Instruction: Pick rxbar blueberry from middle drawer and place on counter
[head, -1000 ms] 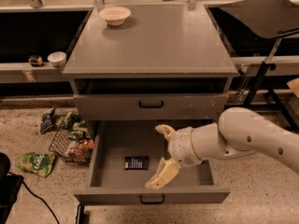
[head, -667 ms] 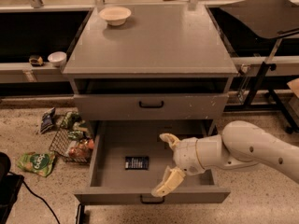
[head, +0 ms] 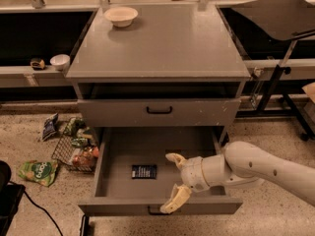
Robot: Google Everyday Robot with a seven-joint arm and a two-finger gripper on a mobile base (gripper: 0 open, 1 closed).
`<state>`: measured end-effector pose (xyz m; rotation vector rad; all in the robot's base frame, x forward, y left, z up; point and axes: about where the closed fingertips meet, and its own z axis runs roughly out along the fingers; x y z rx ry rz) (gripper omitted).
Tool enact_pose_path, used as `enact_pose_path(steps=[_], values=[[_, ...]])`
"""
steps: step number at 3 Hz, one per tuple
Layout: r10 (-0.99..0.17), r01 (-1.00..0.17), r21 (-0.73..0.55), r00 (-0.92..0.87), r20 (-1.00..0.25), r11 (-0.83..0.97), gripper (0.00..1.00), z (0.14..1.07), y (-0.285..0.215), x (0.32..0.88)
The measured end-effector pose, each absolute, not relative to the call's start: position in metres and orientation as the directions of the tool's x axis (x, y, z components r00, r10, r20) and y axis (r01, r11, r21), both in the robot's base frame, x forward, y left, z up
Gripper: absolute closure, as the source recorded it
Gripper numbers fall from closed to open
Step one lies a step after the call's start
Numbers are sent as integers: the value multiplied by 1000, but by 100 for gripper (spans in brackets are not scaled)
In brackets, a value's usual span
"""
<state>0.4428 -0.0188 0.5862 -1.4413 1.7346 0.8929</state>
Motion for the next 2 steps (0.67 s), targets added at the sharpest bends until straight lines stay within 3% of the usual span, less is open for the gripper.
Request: enact_pose_path(steps=[2], values=[[-494, -988, 79, -135, -859, 131, 0, 544, -17, 471]])
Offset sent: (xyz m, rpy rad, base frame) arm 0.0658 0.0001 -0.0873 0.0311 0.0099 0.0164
